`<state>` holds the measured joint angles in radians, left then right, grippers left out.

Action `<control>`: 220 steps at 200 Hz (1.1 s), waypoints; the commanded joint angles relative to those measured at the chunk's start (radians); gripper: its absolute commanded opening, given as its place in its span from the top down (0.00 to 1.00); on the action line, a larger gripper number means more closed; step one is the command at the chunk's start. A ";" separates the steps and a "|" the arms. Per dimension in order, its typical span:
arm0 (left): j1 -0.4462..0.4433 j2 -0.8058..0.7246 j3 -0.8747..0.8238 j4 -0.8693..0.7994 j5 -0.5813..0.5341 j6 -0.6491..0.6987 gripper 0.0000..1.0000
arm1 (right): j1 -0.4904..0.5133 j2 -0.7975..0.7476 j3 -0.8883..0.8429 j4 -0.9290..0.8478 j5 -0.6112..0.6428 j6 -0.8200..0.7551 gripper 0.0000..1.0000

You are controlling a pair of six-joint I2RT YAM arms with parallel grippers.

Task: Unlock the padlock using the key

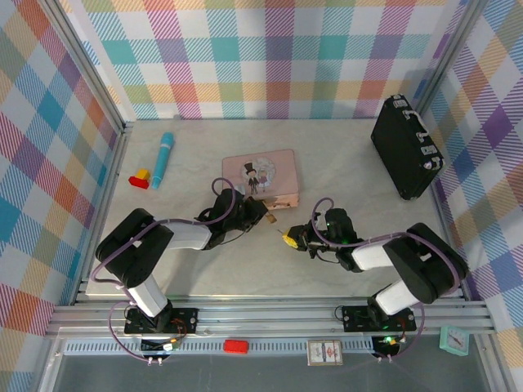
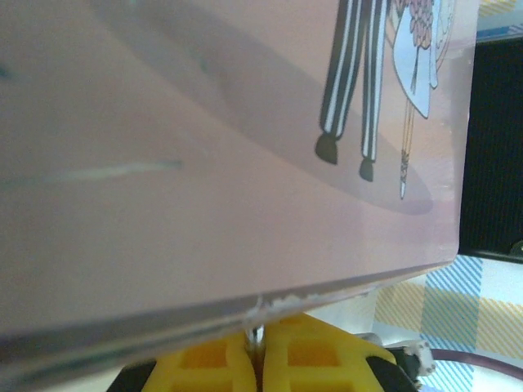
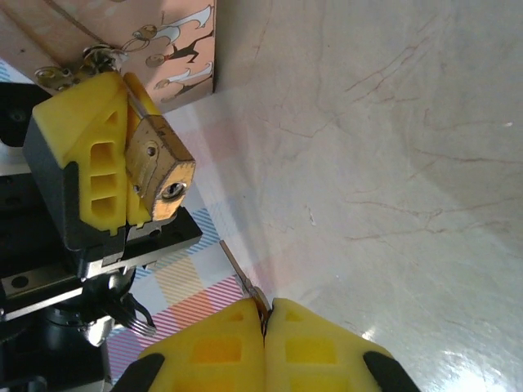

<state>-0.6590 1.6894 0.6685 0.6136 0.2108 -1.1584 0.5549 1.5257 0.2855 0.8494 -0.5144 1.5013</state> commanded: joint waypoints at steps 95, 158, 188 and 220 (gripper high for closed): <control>-0.022 0.053 -0.012 0.075 0.064 -0.136 1.00 | -0.065 0.186 -0.051 0.405 -0.073 0.169 1.00; -0.022 0.047 -0.014 0.072 0.061 -0.133 1.00 | -0.075 0.177 -0.031 0.422 -0.082 0.178 1.00; -0.023 0.047 -0.015 0.074 0.059 -0.133 1.00 | -0.075 0.177 -0.017 0.424 -0.076 0.183 1.00; -0.025 0.051 -0.021 0.089 0.056 -0.135 1.00 | -0.073 0.187 0.002 0.426 -0.075 0.190 1.00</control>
<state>-0.6655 1.7187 0.6640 0.6987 0.1795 -1.1881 0.4843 1.7016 0.2619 1.2263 -0.5808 1.6722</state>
